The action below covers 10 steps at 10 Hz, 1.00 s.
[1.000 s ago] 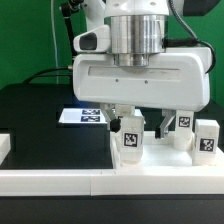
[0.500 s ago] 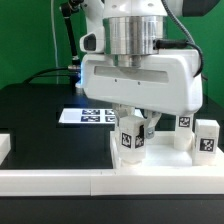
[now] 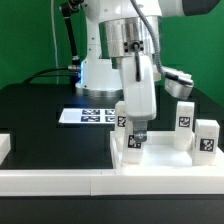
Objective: Assemble square table
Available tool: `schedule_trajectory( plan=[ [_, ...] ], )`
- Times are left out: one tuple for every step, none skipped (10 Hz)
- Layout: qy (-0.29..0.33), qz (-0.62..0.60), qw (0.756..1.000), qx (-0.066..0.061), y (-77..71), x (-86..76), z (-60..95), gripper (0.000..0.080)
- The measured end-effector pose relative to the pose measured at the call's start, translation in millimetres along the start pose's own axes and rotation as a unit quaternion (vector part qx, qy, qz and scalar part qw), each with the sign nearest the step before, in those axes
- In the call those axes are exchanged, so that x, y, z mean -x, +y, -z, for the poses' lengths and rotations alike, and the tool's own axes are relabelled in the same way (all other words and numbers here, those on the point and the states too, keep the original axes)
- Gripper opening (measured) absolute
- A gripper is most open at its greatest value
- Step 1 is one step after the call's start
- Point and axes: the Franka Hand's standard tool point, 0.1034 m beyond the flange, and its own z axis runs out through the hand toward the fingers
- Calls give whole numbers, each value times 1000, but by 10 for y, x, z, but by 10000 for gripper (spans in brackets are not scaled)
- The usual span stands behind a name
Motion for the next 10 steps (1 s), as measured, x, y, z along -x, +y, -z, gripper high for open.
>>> schedule_trajectory(
  plan=[
    [-5,-56,998,-4,-14,1,-1,291],
    [-4,-76,997,-6,-18,4,-2,291],
    [-4,-76,997,-5,-17,4,-2,291],
    [-4,-68,998,-5,-17,6,-3,488],
    [-3,-33,999,-4,-16,-3,-1,488],
    [-2,65,998,-3,-23,-28,13,613],
    [-1,167,986,-3,-25,-40,16,638],
    [0,222,975,-3,-22,-41,14,638],
    [1,249,968,-3,-25,-45,15,648],
    [2,288,958,-3,-27,-50,16,649]
  ],
)
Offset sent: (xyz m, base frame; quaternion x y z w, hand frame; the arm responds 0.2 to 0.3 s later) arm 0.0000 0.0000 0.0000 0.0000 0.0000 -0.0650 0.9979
